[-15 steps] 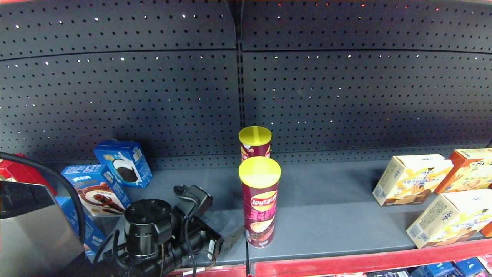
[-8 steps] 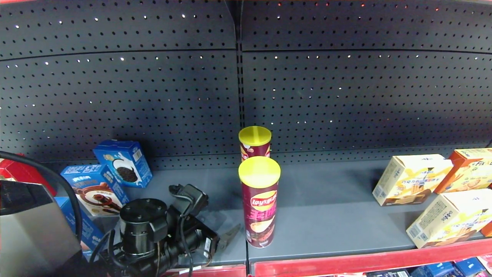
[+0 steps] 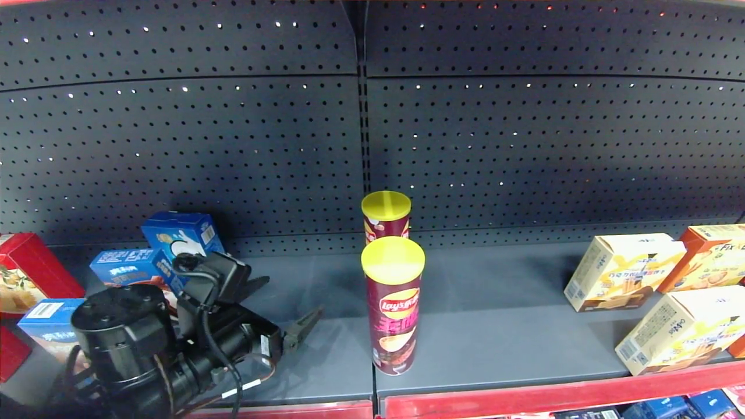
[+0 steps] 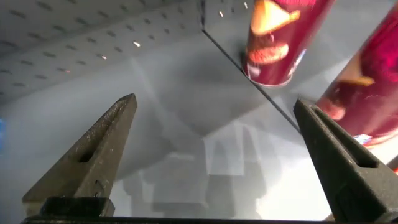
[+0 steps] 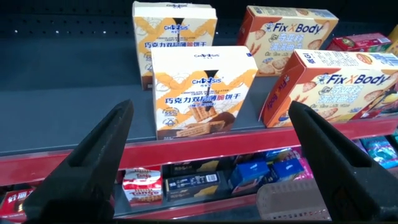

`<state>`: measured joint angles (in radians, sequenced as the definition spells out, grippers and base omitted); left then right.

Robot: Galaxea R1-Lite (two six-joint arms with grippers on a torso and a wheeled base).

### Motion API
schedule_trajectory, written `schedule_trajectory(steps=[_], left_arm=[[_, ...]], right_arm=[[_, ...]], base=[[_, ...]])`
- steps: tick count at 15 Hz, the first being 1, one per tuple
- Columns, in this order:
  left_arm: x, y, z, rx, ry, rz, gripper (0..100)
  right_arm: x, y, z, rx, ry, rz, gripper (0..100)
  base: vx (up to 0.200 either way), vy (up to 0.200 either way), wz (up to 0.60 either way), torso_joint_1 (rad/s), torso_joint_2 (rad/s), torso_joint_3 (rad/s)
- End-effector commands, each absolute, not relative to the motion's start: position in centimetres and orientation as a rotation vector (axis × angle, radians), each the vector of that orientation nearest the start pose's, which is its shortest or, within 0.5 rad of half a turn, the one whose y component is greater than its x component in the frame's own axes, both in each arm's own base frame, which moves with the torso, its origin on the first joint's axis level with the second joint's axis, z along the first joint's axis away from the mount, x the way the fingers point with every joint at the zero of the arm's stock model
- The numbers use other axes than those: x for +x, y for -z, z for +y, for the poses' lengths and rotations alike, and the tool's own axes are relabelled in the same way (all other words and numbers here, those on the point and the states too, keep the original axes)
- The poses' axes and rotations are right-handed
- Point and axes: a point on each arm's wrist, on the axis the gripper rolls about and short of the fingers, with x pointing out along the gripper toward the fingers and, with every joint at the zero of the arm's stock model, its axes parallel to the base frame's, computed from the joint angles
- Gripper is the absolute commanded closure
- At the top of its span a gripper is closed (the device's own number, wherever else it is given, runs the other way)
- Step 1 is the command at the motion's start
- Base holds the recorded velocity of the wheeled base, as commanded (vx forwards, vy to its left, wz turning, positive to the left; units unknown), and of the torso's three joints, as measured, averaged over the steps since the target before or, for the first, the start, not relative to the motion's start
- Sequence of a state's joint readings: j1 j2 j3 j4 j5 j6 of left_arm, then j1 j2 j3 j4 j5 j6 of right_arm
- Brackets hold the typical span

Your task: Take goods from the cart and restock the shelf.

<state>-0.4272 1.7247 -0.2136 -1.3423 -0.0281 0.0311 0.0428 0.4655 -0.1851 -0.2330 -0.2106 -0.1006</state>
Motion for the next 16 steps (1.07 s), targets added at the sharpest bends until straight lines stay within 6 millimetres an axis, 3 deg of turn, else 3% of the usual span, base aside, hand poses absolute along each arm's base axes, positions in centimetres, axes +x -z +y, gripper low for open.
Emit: schedule_trajectory(steps=[1, 5, 9, 10, 12, 16], left_arm=[[18.4, -15.0, -8.4, 0.050, 0.430, 0.040, 0], [15.4, -16.7, -7.0, 0.094, 0.343, -0.016, 0], [12.4, -18.0, -3.2, 0.078, 0.136, -0.103, 0], [11.5, -17.8, -2.5, 0.077, 0.103, -0.117, 0], [7.9, -15.7, -1.2, 0.074, 0.049, -0.125, 0], [4.8, -15.1, -0.4, 0.071, 0.014, -0.138, 0]], right_arm=[[2.5, -15.6, -0.4, -0.108, 0.169, 0.062, 0], [2.4, -15.5, -0.4, -0.109, 0.184, 0.060, 0], [2.3, -16.2, -0.4, -0.104, 0.181, 0.031, 0], [2.3, -16.3, -0.4, -0.104, 0.181, 0.031, 0], [2.4, -16.3, -0.4, -0.104, 0.172, 0.036, 0], [2.3, -16.0, -0.4, -0.105, 0.164, 0.036, 0]], base=[[0.000, 0.000, 0.00, 0.000, 0.00, 0.000], [0.000, 0.000, 0.00, 0.000, 0.00, 0.000], [0.000, 0.000, 0.00, 0.000, 0.00, 0.000], [0.000, 0.000, 0.00, 0.000, 0.00, 0.000], [0.000, 0.000, 0.00, 0.000, 0.00, 0.000], [0.000, 0.000, 0.00, 0.000, 0.00, 0.000]])
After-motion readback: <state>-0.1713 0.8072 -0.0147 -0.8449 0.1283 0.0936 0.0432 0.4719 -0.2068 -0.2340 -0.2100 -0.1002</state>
